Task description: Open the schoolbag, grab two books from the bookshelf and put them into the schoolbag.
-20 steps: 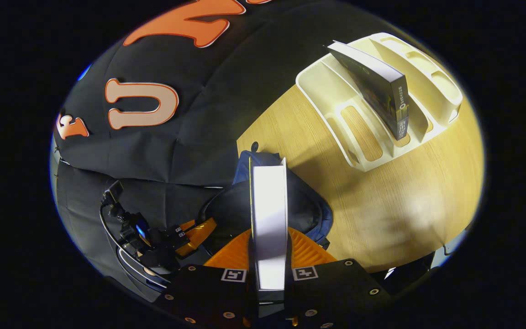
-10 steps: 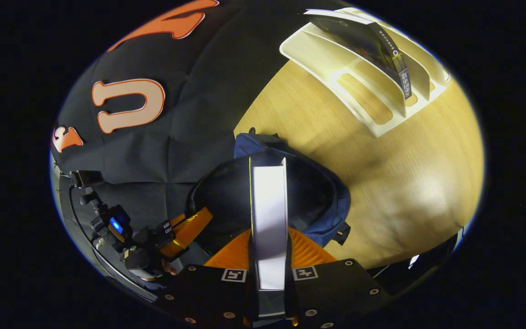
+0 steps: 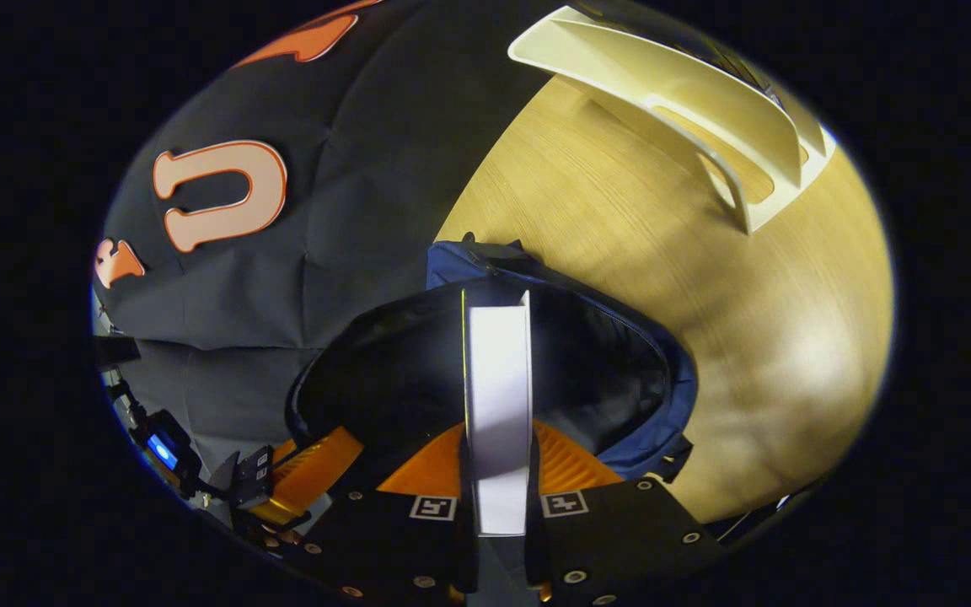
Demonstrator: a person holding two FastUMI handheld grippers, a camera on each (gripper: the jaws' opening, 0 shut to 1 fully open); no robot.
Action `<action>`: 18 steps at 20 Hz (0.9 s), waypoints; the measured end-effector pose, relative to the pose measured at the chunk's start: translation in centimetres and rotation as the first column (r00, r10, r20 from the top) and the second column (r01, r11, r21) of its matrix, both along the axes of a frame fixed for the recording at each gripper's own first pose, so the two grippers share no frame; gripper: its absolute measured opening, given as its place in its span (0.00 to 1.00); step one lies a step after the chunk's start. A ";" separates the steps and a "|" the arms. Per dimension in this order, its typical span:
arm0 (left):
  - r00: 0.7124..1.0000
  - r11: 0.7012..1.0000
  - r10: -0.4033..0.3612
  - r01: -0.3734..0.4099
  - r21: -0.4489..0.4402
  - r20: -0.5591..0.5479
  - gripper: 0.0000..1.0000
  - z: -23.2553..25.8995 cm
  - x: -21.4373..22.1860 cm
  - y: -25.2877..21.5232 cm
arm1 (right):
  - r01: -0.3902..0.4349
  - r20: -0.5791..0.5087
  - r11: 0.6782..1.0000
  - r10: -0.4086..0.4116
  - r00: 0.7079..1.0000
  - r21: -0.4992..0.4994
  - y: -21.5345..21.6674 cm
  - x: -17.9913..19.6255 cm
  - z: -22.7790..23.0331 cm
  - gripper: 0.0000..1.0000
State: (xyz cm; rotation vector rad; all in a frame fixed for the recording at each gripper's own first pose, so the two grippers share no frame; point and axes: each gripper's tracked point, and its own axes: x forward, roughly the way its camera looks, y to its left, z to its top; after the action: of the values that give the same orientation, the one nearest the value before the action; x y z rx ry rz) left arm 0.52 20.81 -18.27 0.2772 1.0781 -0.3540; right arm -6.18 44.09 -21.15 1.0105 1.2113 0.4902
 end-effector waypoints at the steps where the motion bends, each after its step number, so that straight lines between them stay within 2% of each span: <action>1: 1.000 1.000 0.000 0.000 -0.002 -0.002 0.04 -0.2 -0.2 -0.1 | 0.005 -0.002 1.000 -0.005 1.000 0.013 0.5 0.0 -0.5 0.22; 5: 1.000 1.000 -0.026 0.026 0.004 0.004 0.04 -0.4 -0.7 -0.6 | 0.041 0.009 0.998 -0.042 0.999 0.043 2.4 1.0 -2.1 0.22; 9: 0.999 0.999 -0.037 0.037 0.013 -0.002 0.04 -0.9 -1.0 -0.8 | 0.038 0.012 0.999 -0.039 0.999 0.036 4.0 1.5 -3.5 0.22; 13: 0.999 0.999 -0.038 0.038 0.009 -0.017 0.04 -0.3 -1.7 -2.0 | 0.056 -0.015 0.995 -0.055 0.998 0.082 5.8 1.6 -4.0 0.23; 14: 0.999 1.000 -0.031 0.031 0.007 -0.019 0.04 0.0 -1.9 -2.2 | 0.040 -0.028 0.996 -0.038 0.999 0.080 6.2 1.6 -4.2 0.24; 16: 0.999 1.000 -0.017 0.017 -0.002 -0.030 0.04 0.6 -2.4 -2.9 | -0.034 -0.100 0.991 0.048 0.994 0.131 6.9 -0.3 -3.5 0.31; 17: 1.000 1.000 -0.003 0.002 -0.022 -0.027 0.04 1.0 -1.8 -3.7 | -0.051 -0.102 0.991 0.063 0.993 0.120 7.7 -0.7 -3.7 0.23; 18: 1.000 1.000 0.004 -0.005 -0.022 -0.027 0.04 1.9 -2.1 -3.2 | -0.059 -0.079 0.992 0.067 0.995 0.108 7.7 -0.9 -3.2 0.47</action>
State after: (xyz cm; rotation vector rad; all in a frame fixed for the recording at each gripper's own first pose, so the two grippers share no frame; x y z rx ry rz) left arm -1.55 17.62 -16.39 0.2508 1.1003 -0.3664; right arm -7.05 51.77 -24.36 1.0938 1.3050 0.5715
